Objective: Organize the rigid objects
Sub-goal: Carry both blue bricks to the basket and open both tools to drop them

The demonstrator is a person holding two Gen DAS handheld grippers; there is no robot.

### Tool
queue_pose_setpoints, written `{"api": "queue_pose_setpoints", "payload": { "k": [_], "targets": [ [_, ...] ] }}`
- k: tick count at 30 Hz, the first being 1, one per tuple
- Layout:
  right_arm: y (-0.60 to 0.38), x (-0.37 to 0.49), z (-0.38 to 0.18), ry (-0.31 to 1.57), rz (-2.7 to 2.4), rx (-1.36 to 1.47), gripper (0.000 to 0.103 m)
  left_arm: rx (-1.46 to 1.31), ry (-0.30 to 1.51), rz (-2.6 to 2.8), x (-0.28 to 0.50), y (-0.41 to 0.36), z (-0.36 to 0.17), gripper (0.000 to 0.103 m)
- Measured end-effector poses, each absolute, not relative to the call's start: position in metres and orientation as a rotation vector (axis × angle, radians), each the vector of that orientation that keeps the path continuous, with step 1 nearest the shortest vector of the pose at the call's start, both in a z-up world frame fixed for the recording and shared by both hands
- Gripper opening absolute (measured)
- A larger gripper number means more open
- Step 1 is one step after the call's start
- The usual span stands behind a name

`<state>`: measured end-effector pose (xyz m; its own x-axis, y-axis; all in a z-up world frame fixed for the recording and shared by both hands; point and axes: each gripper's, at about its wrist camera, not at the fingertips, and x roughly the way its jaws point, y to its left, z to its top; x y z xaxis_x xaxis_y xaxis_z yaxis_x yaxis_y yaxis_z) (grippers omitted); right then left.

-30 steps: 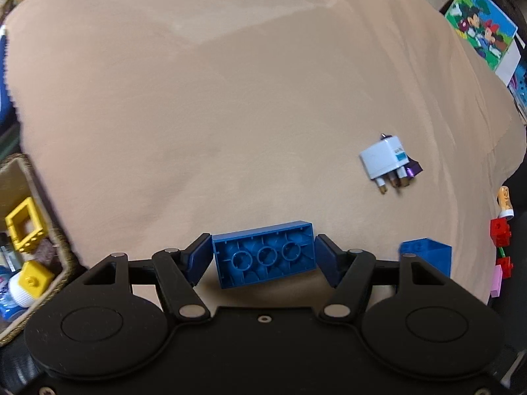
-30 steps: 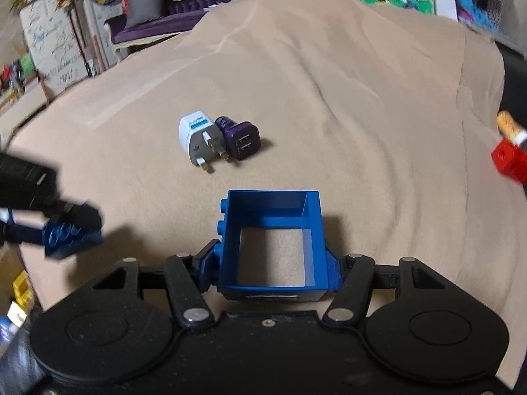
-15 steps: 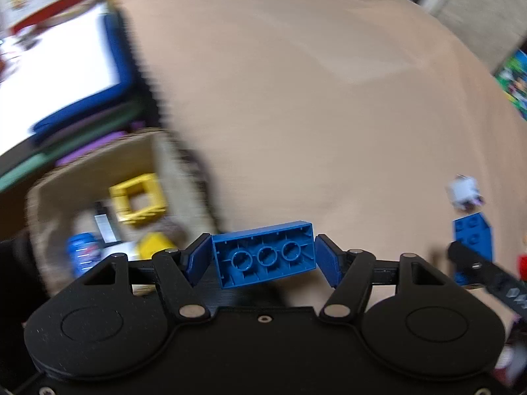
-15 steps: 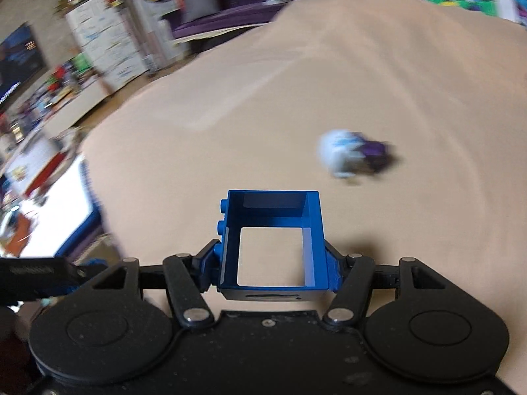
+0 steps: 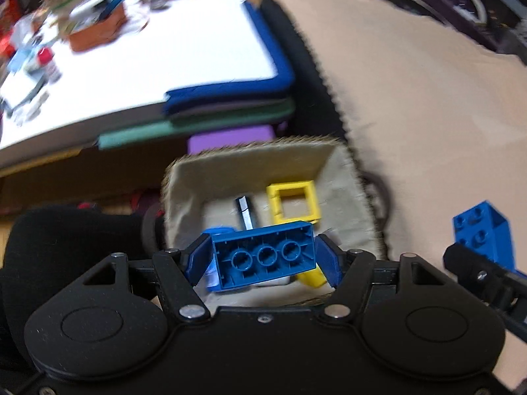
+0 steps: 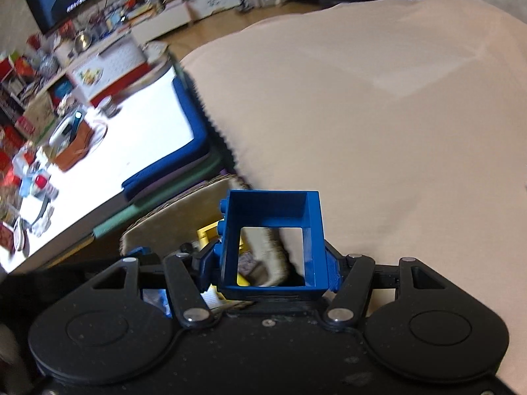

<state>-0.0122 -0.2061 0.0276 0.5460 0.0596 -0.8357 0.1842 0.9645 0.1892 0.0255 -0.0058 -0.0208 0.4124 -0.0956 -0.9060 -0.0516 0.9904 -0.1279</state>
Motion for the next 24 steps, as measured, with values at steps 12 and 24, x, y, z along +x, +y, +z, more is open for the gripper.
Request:
{"api": "queue_pose_setpoints", "payload": {
  "k": [12, 24],
  "targets": [
    [-0.16, 0.016, 0.017, 1.017, -0.109, 0.18, 0.072, -0.259, 1.211, 0.005, 0.033, 0.019, -0.033, 0.064],
    [-0.175, 0.005, 0.01, 1.027, -0.142, 0.182, 0.072, -0.253, 1.213, 0.017, 0.033, 0.018, -0.034, 0.068]
  ]
}}
